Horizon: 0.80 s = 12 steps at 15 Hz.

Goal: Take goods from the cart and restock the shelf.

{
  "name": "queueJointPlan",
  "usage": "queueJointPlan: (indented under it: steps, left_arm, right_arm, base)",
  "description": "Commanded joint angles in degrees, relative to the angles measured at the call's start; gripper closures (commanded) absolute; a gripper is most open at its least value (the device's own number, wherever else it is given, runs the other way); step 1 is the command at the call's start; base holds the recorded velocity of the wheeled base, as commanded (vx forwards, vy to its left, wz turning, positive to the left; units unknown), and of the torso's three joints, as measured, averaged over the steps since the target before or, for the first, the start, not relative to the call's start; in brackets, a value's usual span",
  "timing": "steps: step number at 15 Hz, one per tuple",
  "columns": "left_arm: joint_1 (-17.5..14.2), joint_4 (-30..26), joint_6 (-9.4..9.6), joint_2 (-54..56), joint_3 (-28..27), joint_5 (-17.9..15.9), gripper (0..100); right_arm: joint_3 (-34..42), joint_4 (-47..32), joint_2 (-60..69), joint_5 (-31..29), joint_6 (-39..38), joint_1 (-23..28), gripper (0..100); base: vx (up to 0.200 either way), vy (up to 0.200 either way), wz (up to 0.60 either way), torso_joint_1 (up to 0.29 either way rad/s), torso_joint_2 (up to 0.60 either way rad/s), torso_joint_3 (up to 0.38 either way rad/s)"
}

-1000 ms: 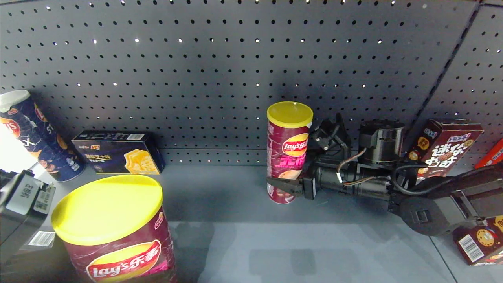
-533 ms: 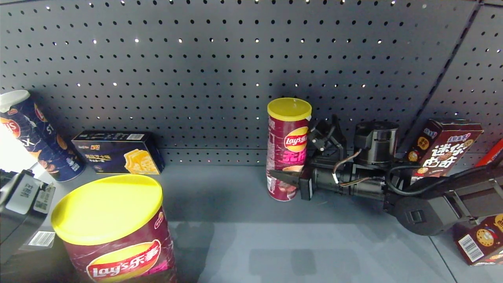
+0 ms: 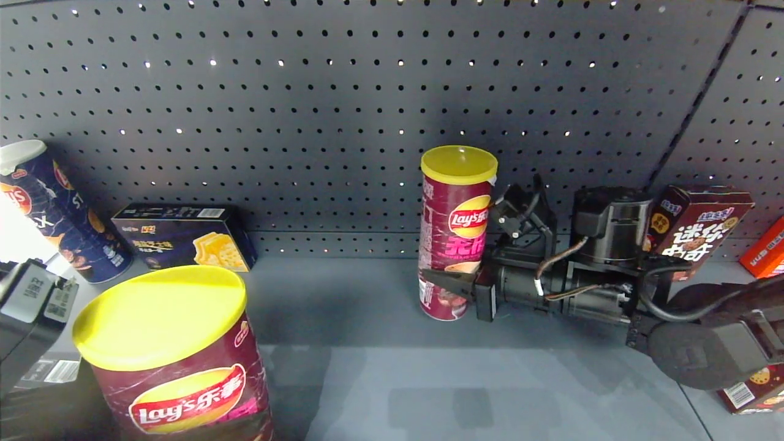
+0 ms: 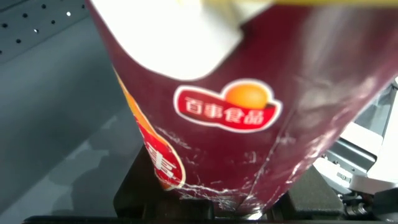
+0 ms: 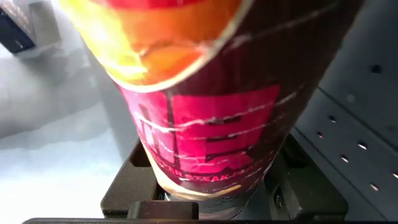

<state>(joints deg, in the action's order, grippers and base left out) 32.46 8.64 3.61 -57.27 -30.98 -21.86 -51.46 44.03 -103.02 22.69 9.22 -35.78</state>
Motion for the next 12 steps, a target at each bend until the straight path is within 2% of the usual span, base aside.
queueJointPlan:
  steps: [1, 5, 6, 8, 9, 10, 12]
  left_arm:
    - [0.0, 0.1, 0.0, 0.1, -0.2, 0.0, 100]
    - [0.1, 1.8, 0.26, 0.1, 0.0, 0.1, 100]
    - [0.1, 1.9, 0.35, 0.3, 0.0, 0.4, 100]
    - [0.7, 2.1, 0.61, 1.0, -0.1, 3.2, 100]
    - [0.7, 2.1, 0.61, 1.0, -0.1, 3.2, 100]
    - [0.4, 2.1, 0.96, 1.0, -1.4, 3.7, 100]
    - [0.3, 2.0, 0.87, 0.9, -1.7, 4.5, 100]
  right_arm:
    - [2.4, 0.0, 4.3, -1.7, 0.0, -1.7, 100]
    - [9.5, 0.8, 10.2, -7.9, -3.4, -5.9, 100]
    - [10.6, 1.8, 10.9, -8.0, -3.5, -6.1, 100]
    - [15.8, 5.7, 12.8, -9.3, -3.7, -6.7, 100]
    - [15.8, 5.7, 12.8, -9.3, -3.7, -6.7, 100]
    - [20.8, 9.0, 14.7, -9.3, -3.9, -6.5, 100]
    - [23.2, 9.8, 15.7, -9.7, -4.4, -6.5, 100]
  base:
    - [0.0, 0.0, 0.0, 0.0, 0.0, 0.0]
    - [0.0, 0.0, 0.0, 0.0, 0.0, 0.0]
    - [0.0, 0.0, 0.0, 0.0, 0.0, 0.0]
    - [0.0, 0.0, 0.0, 0.0, 0.0, 0.0]
    - [0.0, 0.0, 0.0, 0.0, 0.0, 0.0]
    - [0.0, 0.0, 0.0, 0.0, 0.0, 0.0]
    - [0.0, 0.0, 0.0, 0.0, 0.0, 0.0]
